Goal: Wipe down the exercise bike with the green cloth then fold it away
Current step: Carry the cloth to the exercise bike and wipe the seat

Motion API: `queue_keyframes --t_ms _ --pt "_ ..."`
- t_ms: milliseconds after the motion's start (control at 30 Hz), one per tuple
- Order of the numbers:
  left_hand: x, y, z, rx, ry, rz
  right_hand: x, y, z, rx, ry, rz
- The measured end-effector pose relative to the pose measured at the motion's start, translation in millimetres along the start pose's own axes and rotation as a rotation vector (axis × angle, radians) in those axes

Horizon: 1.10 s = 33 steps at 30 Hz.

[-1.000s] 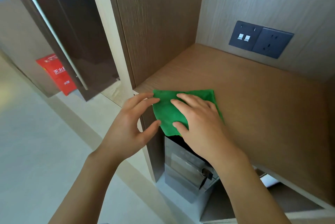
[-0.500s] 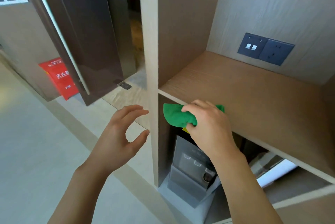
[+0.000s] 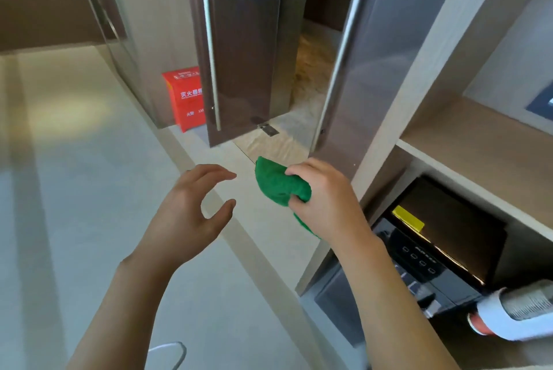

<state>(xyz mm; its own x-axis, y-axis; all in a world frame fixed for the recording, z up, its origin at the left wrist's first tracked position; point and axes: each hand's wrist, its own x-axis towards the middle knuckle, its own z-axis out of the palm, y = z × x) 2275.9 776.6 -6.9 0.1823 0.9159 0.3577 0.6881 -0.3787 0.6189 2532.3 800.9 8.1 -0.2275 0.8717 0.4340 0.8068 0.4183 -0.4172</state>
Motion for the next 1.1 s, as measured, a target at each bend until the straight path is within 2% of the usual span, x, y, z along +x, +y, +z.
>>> queue_keyframes --t_ms 267,500,800,1100 --pt "-73 -83 -97 0.148 0.151 -0.169 34 -106 83 0.104 -0.063 -0.182" --pt "-150 -120 -174 0.223 0.338 -0.323 60 -206 147 0.217 -0.178 -0.375" --pt "-234 -157 -226 0.375 0.514 -0.653 88 -311 235 0.345 -0.370 -0.630" --pt "-242 -198 -272 0.499 0.657 -0.892 148 -398 329 0.495 -0.524 -0.828"
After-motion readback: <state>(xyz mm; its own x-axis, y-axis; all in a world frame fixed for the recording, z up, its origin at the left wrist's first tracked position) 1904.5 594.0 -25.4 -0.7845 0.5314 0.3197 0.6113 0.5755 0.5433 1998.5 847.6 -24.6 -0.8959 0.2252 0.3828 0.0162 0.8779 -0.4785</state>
